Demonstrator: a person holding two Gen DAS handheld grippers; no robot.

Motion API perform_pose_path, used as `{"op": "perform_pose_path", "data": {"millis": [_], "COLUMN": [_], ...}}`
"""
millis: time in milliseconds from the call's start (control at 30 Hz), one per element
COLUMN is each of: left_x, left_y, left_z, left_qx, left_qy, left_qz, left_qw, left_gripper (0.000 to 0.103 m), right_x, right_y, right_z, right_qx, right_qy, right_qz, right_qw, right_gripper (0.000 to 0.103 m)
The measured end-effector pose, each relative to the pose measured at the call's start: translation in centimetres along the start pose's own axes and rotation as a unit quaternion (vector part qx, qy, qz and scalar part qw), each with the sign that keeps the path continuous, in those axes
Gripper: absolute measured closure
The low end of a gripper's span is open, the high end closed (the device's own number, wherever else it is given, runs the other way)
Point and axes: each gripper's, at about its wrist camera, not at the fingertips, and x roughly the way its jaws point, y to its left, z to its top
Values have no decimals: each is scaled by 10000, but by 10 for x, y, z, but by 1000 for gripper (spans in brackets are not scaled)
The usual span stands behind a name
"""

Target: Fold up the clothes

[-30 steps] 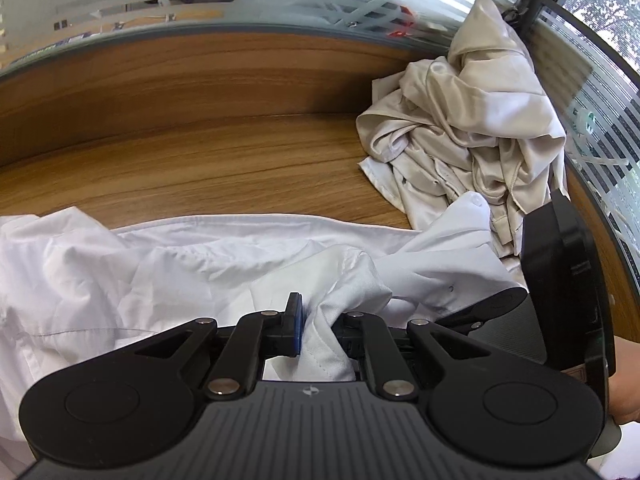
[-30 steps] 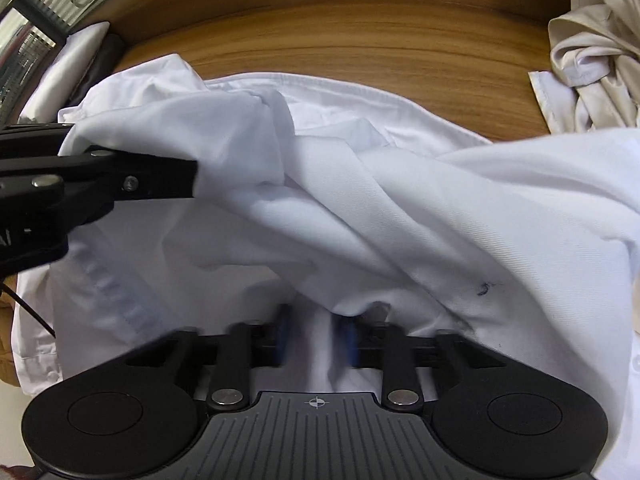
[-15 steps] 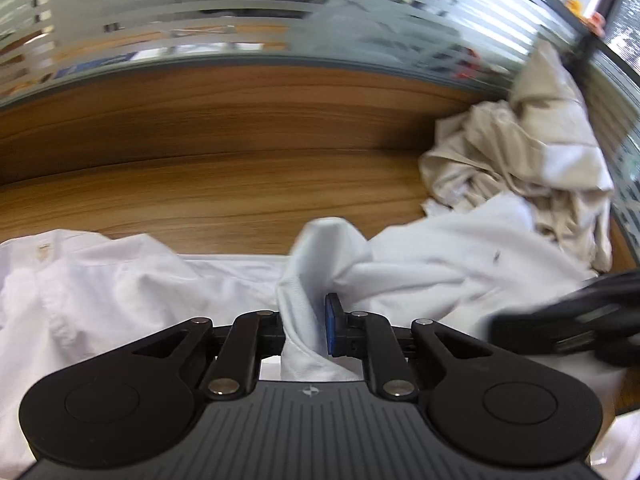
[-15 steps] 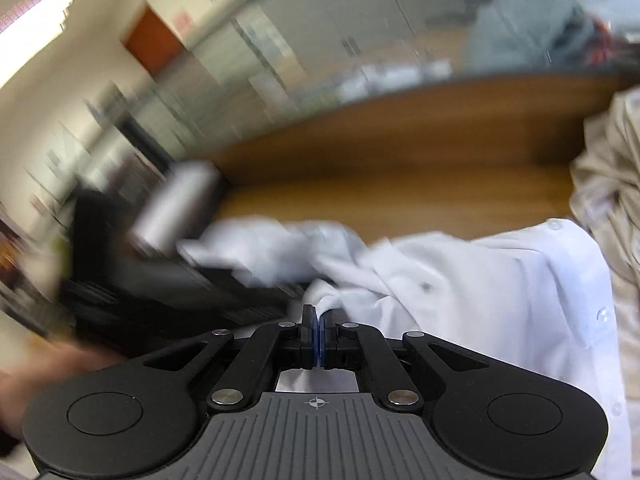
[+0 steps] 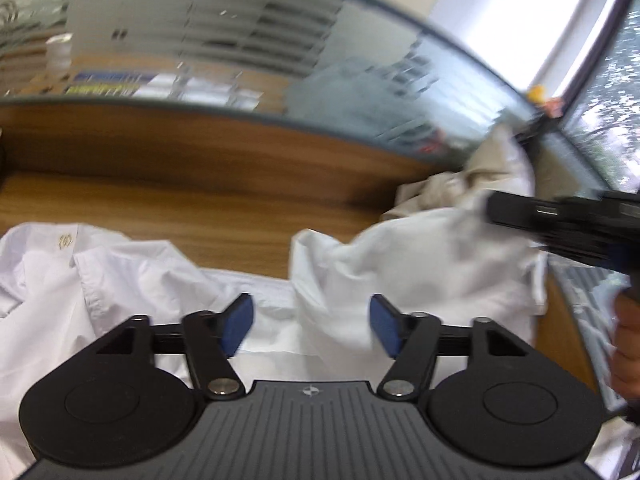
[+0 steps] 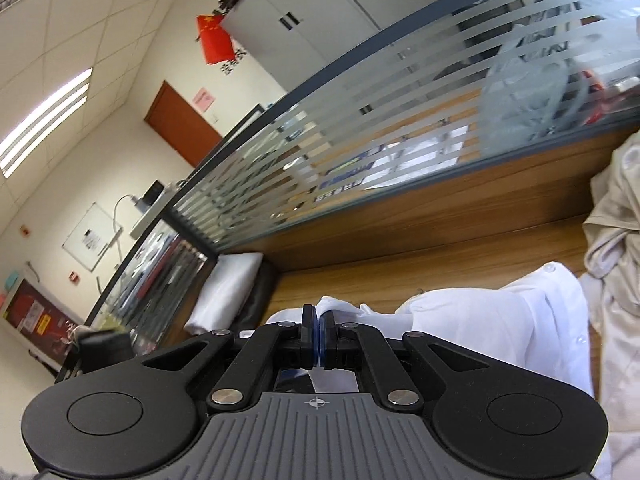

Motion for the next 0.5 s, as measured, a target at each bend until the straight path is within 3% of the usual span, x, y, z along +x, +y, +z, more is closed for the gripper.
{"op": "perform_pose_path", "data": {"millis": [200, 333, 500], "left_x": [-35, -47, -40], "left_y": [-18, -10, -1], "left_z": [-8, -7, -8], "left_qx": [-8, -550, -1160], "left_qy": [-338, -352, -42], "left_qz": [-64, -184, -441], "left_qw": [9994, 9977, 9923], "left_gripper": [28, 37, 46], "right_x": [-9, -11, -14], "right_y": [10, 23, 30], "right_z": [-3, -19, -50], "right_qx": [-410, -956, -1470], "right_qy": [24, 160, 400], "right_qz": [12, -3, 8], "right_qw": [9992, 9953, 9883], "right_gripper": [100, 99, 99]}}
